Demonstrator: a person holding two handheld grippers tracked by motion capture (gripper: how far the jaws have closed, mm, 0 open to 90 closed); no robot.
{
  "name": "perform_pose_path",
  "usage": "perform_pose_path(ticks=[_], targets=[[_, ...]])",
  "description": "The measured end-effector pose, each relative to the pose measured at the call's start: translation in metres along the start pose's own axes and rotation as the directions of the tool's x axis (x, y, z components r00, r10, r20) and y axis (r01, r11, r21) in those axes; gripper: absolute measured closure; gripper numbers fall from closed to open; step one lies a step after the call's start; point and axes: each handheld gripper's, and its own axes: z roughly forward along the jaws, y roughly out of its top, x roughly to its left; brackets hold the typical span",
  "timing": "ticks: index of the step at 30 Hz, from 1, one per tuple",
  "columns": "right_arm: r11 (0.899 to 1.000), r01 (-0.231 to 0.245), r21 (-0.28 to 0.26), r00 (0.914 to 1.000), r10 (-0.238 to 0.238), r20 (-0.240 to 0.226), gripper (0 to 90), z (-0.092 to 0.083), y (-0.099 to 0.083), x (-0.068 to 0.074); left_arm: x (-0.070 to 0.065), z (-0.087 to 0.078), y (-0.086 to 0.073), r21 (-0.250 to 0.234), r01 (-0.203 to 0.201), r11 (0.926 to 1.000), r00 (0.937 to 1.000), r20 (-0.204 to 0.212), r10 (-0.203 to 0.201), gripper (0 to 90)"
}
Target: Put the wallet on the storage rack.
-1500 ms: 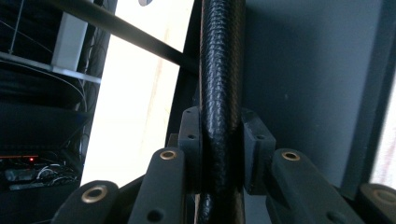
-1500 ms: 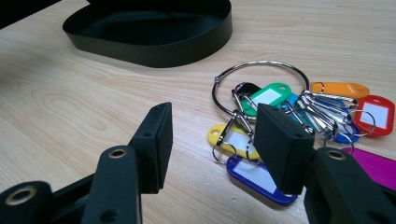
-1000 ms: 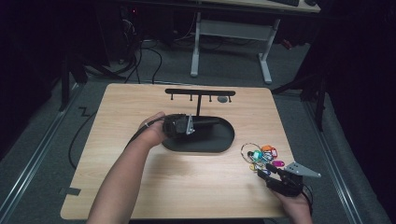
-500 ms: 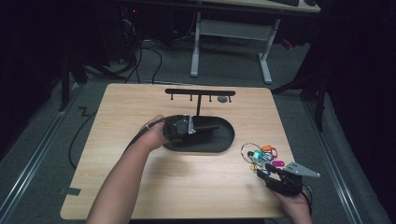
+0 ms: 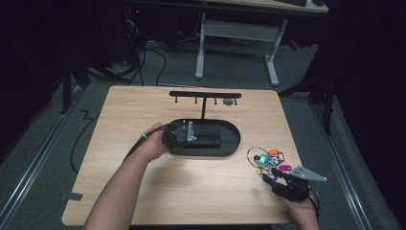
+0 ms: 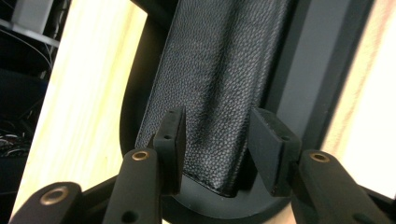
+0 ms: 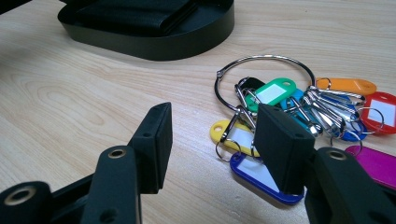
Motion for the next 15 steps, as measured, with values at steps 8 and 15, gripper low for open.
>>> perform_pose_path(ticks=[8,15], targets=[[1.000,-0.002,0.000,1.0000,0.002,0.007,47.3,0.000,0.000,0.000,-0.015,-0.025,-0.011,-0.080,0.110,0.9907,0.9936,-0.018,-0.112,57.4],[1.000,0.005,0.006,0.9999,-0.005,0.009,47.3,0.001,0.000,0.000,-0.029,-0.036,-0.036,-0.111,0.216,0.9701,0.9764,0.013,-0.216,56.9]])
